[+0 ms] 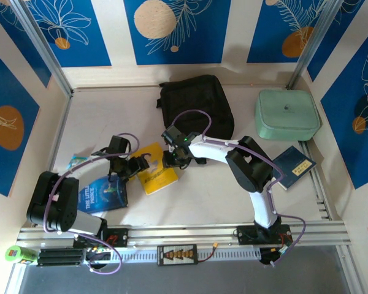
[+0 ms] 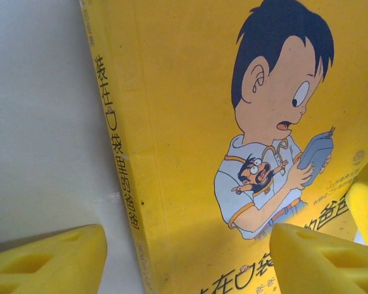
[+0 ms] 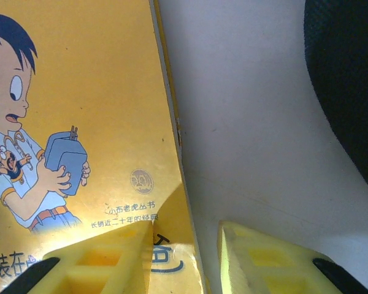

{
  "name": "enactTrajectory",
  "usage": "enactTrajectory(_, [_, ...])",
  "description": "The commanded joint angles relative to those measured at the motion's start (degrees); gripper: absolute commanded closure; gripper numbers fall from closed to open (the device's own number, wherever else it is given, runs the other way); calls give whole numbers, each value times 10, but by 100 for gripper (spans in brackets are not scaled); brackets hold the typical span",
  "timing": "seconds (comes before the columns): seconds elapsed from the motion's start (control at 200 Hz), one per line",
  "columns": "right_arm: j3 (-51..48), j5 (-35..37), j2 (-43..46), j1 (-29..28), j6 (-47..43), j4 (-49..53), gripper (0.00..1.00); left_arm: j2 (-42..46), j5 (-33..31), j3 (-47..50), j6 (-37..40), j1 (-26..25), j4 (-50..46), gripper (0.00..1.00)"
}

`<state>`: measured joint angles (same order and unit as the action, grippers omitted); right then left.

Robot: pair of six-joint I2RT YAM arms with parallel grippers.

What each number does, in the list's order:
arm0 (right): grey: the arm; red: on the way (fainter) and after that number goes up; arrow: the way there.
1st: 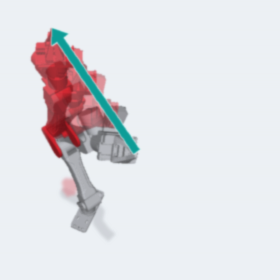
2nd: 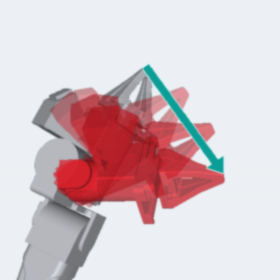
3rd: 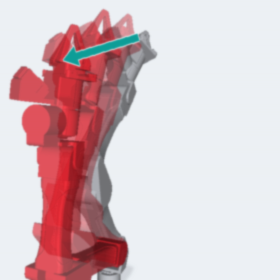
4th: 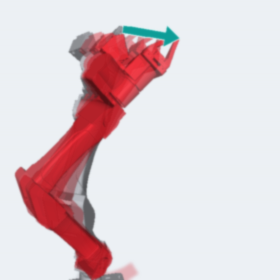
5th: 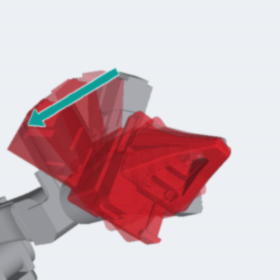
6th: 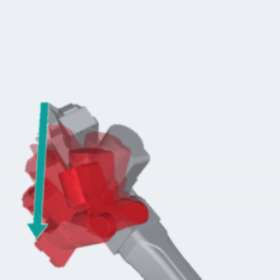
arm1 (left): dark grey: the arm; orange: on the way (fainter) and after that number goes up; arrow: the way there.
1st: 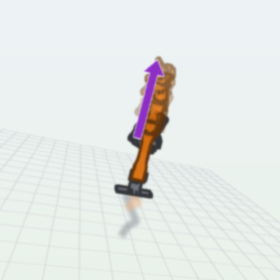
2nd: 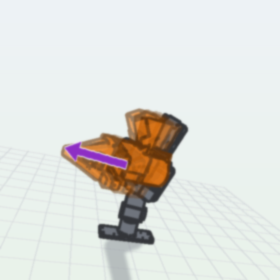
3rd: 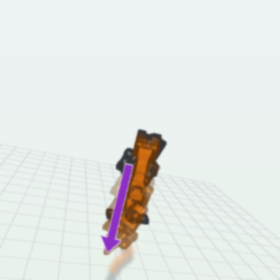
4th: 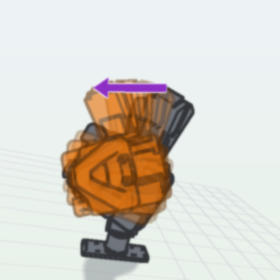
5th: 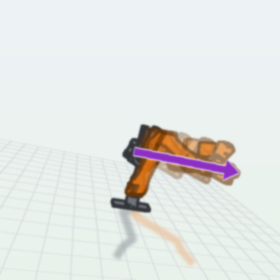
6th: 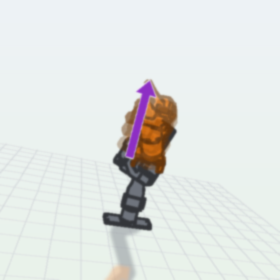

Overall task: Pack the student bag
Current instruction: Pick up the book at the center of the table.

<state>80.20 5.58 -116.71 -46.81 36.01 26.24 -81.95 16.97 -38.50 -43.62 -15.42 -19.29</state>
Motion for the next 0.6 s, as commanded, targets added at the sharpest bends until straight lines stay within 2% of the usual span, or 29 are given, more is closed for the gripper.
enactTrajectory(0.0, [-13,-7,-21,1,-7,21,67,-17,40,2,35,4,17,35])
enactTrajectory(0.185, [-12,-33,-26,2,-2,20,74,-10,72,3,37,4,46,43])
enactTrajectory(0.295, [-14,-36,-29,5,4,20,76,0,82,4,35,4,53,45])
enactTrajectory(0.545, [-15,-49,-35,14,30,22,79,60,155,22,22,4,108,49])
enactTrajectory(0.595, [-17,-47,-35,14,33,22,80,73,165,26,39,4,101,50])
